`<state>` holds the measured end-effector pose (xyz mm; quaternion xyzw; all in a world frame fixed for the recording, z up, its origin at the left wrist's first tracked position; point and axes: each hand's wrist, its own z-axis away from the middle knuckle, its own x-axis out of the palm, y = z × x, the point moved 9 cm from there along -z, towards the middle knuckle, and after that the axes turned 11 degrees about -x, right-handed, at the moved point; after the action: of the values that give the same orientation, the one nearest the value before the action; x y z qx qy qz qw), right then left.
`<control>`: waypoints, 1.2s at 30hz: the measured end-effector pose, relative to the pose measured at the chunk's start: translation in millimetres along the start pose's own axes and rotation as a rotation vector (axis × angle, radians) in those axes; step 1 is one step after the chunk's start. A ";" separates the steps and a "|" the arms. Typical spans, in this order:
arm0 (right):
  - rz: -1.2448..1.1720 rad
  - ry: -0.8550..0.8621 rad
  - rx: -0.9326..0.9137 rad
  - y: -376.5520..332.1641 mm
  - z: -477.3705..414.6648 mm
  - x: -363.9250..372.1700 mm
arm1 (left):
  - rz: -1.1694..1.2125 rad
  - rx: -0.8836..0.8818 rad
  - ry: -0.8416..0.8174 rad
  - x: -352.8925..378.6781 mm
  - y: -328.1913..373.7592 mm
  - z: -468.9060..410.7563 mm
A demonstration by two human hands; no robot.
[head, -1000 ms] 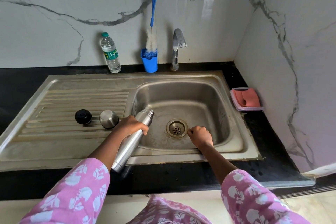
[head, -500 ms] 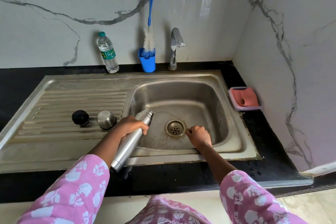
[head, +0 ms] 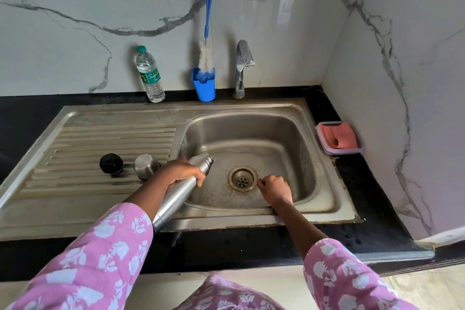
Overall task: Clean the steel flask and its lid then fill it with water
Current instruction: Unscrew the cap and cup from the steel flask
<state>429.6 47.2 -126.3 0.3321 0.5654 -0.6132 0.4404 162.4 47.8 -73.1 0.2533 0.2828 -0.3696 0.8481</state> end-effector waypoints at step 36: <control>-0.185 0.098 -0.158 -33.4 -2.3 -15.0 | -0.900 0.194 0.383 -1.3 83.8 32.9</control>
<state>404.7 51.1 -99.6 0.2723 0.6609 -0.5880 0.3786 235.8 77.6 -30.3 0.2473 0.4791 -0.6705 0.5097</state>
